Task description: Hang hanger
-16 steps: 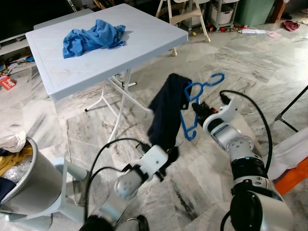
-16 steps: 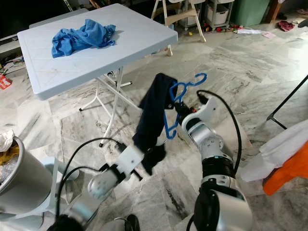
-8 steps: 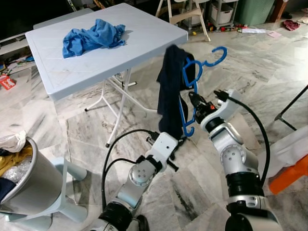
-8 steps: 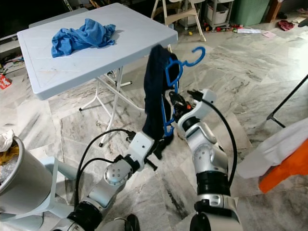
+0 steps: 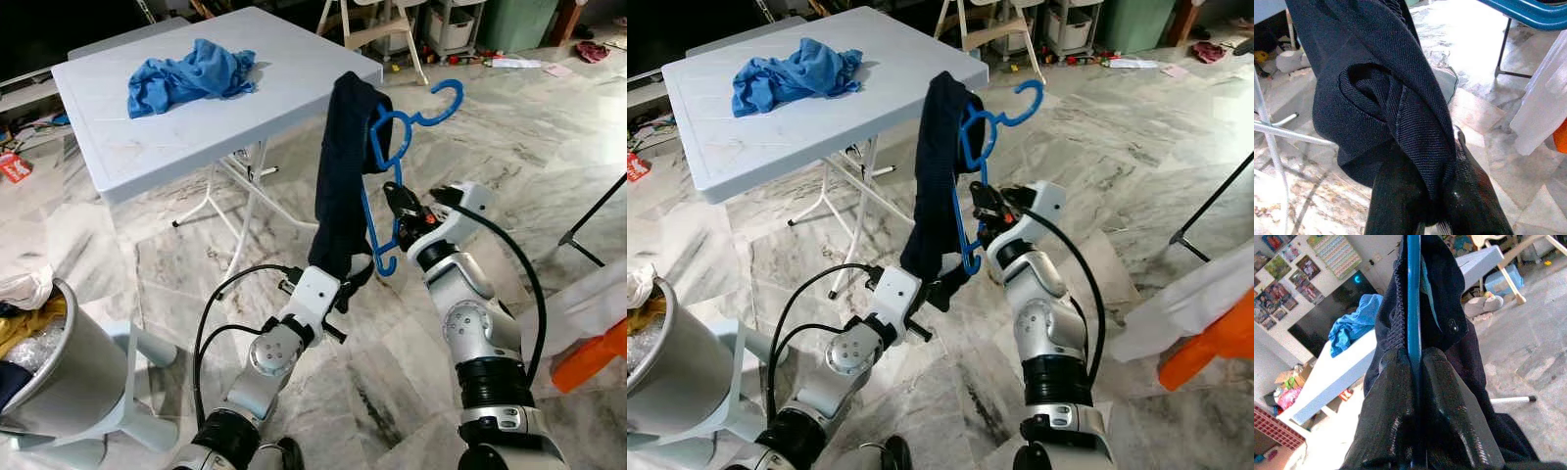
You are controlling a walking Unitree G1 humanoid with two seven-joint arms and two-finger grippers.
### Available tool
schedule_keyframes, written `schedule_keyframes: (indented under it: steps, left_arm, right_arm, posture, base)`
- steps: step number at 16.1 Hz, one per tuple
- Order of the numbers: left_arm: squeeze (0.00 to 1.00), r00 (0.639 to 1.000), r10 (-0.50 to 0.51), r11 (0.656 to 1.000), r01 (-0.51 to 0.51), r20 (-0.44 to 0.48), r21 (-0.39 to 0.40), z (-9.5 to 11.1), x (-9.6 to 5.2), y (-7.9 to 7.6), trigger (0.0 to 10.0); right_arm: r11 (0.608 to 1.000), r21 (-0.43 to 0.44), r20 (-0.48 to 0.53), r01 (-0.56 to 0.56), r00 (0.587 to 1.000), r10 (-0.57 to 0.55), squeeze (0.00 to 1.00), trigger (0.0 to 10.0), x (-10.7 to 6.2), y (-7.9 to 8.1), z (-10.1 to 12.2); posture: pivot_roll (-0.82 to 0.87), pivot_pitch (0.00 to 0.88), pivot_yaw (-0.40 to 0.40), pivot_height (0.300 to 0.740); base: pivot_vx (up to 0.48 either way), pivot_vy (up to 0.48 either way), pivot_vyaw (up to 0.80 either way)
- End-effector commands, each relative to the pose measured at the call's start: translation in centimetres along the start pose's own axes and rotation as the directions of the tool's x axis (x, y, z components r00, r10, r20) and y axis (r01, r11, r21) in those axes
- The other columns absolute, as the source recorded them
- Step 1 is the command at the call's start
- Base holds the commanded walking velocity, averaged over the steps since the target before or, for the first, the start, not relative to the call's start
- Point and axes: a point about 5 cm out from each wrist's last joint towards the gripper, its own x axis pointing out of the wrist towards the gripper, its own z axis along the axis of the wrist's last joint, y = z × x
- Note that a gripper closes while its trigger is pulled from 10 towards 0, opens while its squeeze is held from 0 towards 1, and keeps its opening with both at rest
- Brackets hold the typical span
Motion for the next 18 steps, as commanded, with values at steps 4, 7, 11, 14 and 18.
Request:
schedule_keyframes:
  steps: [4, 7, 11, 14, 18]
  left_arm:
    - [0.00, 0.995, 0.088, 0.996, -0.088, -0.049, 0.008, -1.3, -1.1, 2.7, 10.0]
    - [0.00, 0.993, 0.112, 0.992, -0.113, -0.028, -0.052, -0.8, -1.7, 4.0, 10.0]
    - [0.00, 0.988, 0.152, 0.988, -0.152, -0.010, 0.013, 0.2, -1.7, 5.9, 10.0]
    - [0.00, 0.959, 0.276, 0.955, -0.281, 0.056, 0.100, 3.1, -1.7, 10.8, 10.0]
    - [0.00, 0.905, 0.413, 0.884, -0.425, 0.103, 0.193, 6.3, -2.6, 16.2, 10.0]
  right_arm:
    - [0.982, -0.184, 0.088, -0.033, 0.995, 0.050, 0.00, 10.0, 0.2, 0.6, 2.2]
    - [0.955, -0.295, 0.071, -0.004, 0.997, 0.026, 0.00, 10.0, -0.3, -0.5, 2.0]
    - [0.904, -0.422, -0.014, -0.076, 0.997, 0.077, 0.00, 10.0, -1.0, -0.5, 1.0]
    - [0.861, -0.489, -0.115, -0.136, 0.989, 0.091, 0.00, 10.0, -2.1, -1.4, -0.2]
    - [0.797, -0.564, -0.260, -0.216, 0.963, 0.077, 0.00, 10.0, -3.9, -3.1, -1.6]
  posture:
    - [-0.13, 0.085, 0.111, 0.740]
    - [-0.12, 0.085, 0.112, 0.740]
    - [-0.12, 0.084, 0.117, 0.740]
    - [-0.12, 0.085, 0.122, 0.740]
    - [-0.11, 0.087, 0.126, 0.740]
  base:
    - [0.000, 0.000, 0.00]
    - [0.000, 0.000, 0.00]
    - [0.000, 0.000, 0.00]
    - [0.000, 0.000, 0.00]
    - [0.000, 0.000, 0.00]
